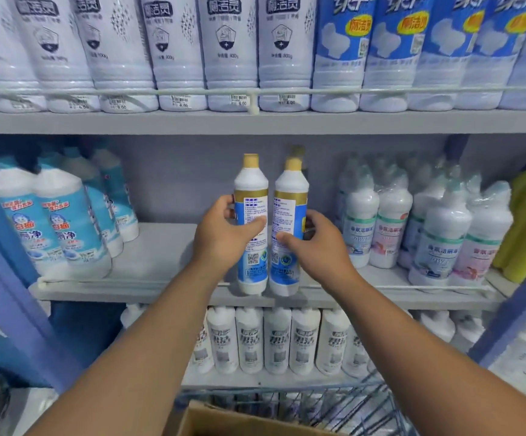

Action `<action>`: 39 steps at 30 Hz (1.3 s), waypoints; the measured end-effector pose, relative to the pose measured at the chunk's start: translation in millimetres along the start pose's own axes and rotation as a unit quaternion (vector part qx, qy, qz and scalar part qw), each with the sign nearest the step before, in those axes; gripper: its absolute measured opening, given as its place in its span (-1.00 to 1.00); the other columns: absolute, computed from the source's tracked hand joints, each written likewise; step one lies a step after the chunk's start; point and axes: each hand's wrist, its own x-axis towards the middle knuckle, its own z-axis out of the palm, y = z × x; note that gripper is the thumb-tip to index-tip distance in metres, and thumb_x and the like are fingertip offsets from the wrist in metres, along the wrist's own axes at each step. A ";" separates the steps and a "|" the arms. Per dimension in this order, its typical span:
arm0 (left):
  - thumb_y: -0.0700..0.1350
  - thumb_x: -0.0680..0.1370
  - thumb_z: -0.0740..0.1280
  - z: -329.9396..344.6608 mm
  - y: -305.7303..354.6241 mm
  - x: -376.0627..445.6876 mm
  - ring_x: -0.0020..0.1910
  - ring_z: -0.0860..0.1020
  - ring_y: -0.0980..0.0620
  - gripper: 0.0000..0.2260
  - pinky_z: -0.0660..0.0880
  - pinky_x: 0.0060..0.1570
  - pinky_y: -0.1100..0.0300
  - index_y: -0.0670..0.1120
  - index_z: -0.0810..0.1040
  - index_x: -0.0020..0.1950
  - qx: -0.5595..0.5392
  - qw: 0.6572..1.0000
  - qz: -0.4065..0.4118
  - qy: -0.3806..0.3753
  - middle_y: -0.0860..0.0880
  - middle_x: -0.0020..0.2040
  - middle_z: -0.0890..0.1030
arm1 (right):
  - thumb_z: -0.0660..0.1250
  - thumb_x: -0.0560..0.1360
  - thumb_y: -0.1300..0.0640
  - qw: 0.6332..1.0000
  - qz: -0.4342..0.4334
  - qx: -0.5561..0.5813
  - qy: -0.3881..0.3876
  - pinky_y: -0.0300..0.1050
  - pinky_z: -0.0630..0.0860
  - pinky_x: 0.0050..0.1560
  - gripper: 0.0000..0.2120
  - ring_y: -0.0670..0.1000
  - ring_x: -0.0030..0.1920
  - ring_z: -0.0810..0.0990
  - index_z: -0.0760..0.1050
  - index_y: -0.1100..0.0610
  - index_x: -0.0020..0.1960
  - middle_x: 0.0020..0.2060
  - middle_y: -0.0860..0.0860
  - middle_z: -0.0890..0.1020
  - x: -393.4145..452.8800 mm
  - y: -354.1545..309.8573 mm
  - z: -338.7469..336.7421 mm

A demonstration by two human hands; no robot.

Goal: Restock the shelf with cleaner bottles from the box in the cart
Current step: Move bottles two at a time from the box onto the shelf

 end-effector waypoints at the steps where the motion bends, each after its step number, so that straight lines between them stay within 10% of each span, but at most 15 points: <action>1: 0.06 0.43 0.55 1.0 -4.7 10.3 0.02 0.63 0.11 -0.60 0.61 0.03 0.05 0.11 0.51 0.20 0.003 1.000 0.004 0.000 0.17 0.05 0.61 | 0.51 0.45 0.03 1.000 0.001 -0.005 0.003 -0.32 0.50 -0.16 -0.68 -0.23 -0.08 0.58 0.47 -0.13 0.13 0.01 -0.12 0.62 8.2 2.5 4.8; 20: -0.02 0.47 0.53 42.4 -94.5 136.8 -0.01 0.65 0.19 -0.61 0.49 -0.19 0.40 0.17 0.50 0.24 -0.036 0.998 0.020 -0.042 0.13 0.09 0.64 | 0.49 0.48 0.10 0.995 0.038 -0.035 0.082 -0.17 0.57 0.14 -0.55 -0.12 0.09 0.59 0.45 0.01 0.33 0.14 -0.10 0.59 128.5 78.1 84.6; 24: -0.09 0.44 0.55 53.3 -117.9 131.4 0.00 0.66 0.18 -0.57 0.57 -0.11 0.31 0.15 0.48 0.22 -0.003 0.998 0.010 -0.067 0.13 0.09 0.67 | 0.50 0.47 0.12 0.993 0.064 -0.058 0.086 -0.49 0.45 -0.11 -0.57 -0.16 0.02 0.59 0.49 0.03 0.31 0.14 -0.06 0.62 127.5 102.4 91.6; 30: -0.09 0.50 0.50 65.7 -124.8 135.9 0.11 0.63 0.09 -0.63 0.39 -0.35 0.55 0.03 0.53 0.28 0.056 0.995 -0.001 -0.079 0.10 0.19 0.65 | 0.52 0.45 0.15 0.991 0.073 -0.063 0.092 -0.40 0.39 -0.06 -0.56 -0.20 -0.05 0.53 0.48 0.03 0.28 0.04 -0.12 0.57 133.0 111.3 104.3; 39: -0.14 0.52 0.47 85.8 -142.6 173.4 0.09 0.64 0.10 -0.61 0.38 -0.18 0.57 0.05 0.51 0.32 0.018 0.998 0.027 -0.058 0.11 0.16 0.66 | 0.46 0.51 0.16 0.995 0.054 -0.030 0.082 -0.29 0.41 0.12 -0.56 -0.17 0.11 0.53 0.44 0.04 0.35 0.10 -0.21 0.54 159.7 121.6 119.5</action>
